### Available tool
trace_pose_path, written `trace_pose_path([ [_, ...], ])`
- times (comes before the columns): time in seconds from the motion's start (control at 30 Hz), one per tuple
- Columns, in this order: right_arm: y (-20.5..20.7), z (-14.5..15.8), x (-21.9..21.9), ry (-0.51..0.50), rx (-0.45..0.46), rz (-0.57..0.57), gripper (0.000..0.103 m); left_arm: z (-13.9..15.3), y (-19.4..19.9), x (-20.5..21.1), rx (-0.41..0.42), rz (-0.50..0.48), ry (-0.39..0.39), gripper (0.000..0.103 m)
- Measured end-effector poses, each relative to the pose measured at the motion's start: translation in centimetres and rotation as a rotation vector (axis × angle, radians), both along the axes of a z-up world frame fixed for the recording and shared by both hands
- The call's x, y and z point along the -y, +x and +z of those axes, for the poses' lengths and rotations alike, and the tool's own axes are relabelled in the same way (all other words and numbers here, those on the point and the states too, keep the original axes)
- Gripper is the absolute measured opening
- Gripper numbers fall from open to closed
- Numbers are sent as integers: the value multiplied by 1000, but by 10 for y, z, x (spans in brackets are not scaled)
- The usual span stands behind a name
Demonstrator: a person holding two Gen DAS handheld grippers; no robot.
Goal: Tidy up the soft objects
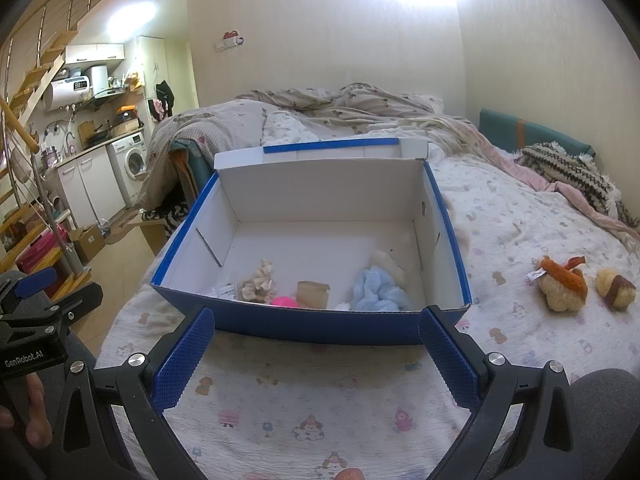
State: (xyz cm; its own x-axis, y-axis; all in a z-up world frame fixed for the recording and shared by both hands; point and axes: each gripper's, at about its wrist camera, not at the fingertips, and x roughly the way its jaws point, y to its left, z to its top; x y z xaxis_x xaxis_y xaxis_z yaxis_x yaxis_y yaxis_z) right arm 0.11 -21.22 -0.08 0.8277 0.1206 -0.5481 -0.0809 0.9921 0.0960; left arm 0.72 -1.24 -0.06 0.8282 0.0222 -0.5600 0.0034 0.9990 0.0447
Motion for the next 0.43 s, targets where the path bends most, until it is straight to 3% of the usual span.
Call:
trace_pose_path([
  [0.43,0,0,0,-1,0,-2,103,-1,-1,-1,-5,-12,-2,103],
])
